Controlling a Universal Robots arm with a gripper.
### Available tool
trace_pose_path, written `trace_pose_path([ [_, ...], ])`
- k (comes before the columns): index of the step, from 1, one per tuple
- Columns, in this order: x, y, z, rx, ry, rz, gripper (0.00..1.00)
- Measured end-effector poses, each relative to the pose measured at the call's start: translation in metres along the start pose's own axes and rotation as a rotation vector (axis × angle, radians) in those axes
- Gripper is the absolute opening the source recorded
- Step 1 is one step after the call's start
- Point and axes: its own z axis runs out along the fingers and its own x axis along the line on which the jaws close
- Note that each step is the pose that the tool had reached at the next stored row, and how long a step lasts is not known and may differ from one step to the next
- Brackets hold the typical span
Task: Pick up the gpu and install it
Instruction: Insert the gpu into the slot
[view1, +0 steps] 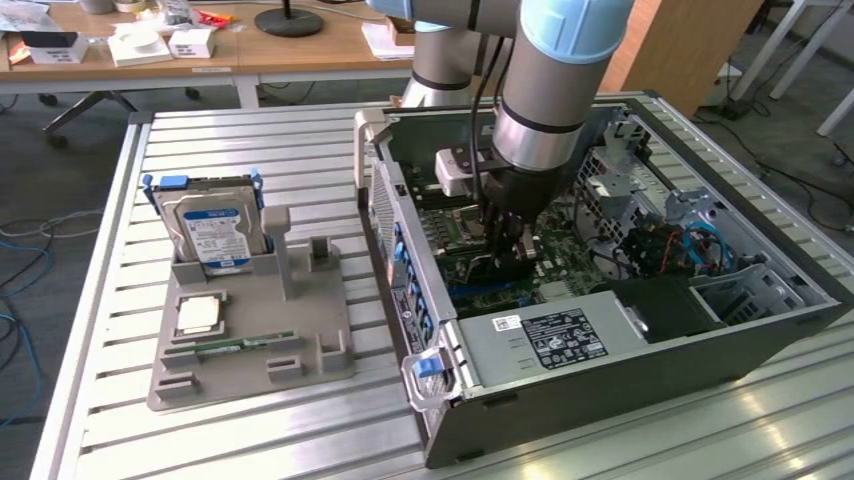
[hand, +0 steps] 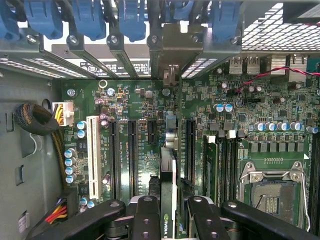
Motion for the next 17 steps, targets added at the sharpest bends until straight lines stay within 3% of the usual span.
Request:
trace_pose_path([
  [17,0.0003,-0.0001,-0.0002,0.0000,0.0000,0.000,0.26],
])
